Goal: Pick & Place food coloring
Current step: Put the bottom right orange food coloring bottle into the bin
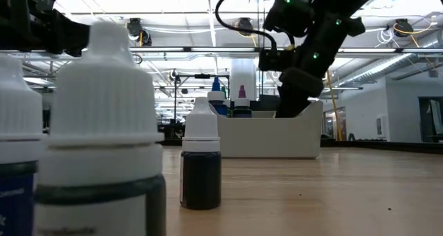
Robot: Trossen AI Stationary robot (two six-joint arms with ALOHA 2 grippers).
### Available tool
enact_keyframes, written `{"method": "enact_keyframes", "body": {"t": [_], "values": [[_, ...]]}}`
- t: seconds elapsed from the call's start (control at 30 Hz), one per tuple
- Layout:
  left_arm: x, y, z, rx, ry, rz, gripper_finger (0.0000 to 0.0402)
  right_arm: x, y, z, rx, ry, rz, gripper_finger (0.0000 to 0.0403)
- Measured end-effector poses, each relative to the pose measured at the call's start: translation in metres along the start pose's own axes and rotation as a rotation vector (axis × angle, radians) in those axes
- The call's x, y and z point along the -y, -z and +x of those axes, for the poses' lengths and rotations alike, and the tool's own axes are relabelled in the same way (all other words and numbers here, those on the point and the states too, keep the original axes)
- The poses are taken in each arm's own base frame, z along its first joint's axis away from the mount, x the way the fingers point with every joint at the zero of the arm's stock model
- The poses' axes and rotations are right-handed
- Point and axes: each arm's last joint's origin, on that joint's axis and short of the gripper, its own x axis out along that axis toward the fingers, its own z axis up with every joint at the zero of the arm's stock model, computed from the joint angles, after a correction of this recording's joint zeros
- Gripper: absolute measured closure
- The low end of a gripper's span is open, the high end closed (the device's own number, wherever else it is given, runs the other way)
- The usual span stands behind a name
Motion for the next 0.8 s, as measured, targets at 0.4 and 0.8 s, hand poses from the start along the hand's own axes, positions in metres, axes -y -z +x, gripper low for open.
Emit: {"method": "enact_keyframes", "body": {"t": [0.4,0.8], "values": [[0.000,0.000,0.000,0.001,-0.001,0.002,0.0366,0.006,0.001,0.002,-0.020,0.013,0.029,0.0348],[0.000,0.000,0.000,0.003,-0.002,0.004,0.0366,0.013,0.001,0.004,-0.027,-0.003,0.045,0.0348]]}}
